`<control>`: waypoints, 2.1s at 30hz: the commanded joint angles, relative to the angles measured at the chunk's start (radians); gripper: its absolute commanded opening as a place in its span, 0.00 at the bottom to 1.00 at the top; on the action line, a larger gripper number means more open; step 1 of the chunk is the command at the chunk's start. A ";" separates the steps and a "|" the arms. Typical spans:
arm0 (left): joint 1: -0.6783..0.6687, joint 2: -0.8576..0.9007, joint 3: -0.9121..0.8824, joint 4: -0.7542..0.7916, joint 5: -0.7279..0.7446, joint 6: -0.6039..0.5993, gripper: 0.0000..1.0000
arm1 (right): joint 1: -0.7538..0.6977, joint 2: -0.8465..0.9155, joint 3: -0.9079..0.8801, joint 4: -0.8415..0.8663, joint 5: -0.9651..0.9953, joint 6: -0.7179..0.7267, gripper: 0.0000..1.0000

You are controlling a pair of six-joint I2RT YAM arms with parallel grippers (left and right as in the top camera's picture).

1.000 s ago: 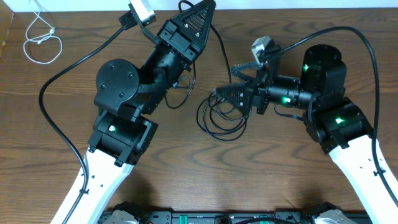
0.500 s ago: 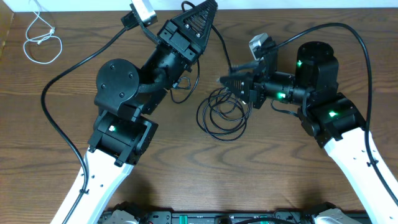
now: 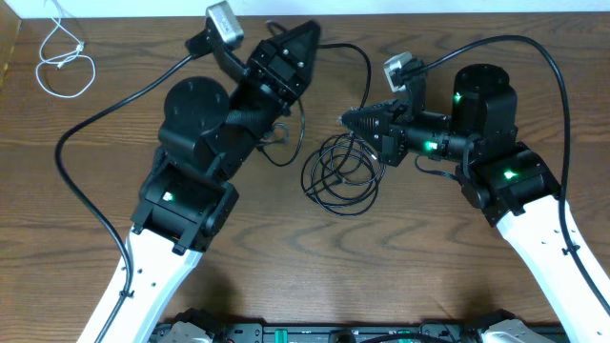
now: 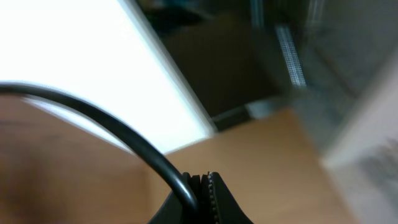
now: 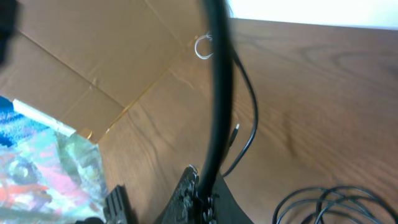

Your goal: Untangle cables

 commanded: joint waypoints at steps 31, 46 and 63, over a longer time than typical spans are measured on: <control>0.093 -0.076 0.010 -0.235 -0.070 0.120 0.33 | 0.008 -0.035 0.002 -0.019 -0.030 0.051 0.01; 0.092 -0.069 0.009 -0.285 0.059 0.119 0.37 | 0.035 -0.035 0.002 0.047 -0.100 0.043 0.01; 0.092 -0.031 0.008 -0.369 0.077 -0.105 0.39 | 0.035 -0.035 0.002 0.194 -0.308 0.021 0.01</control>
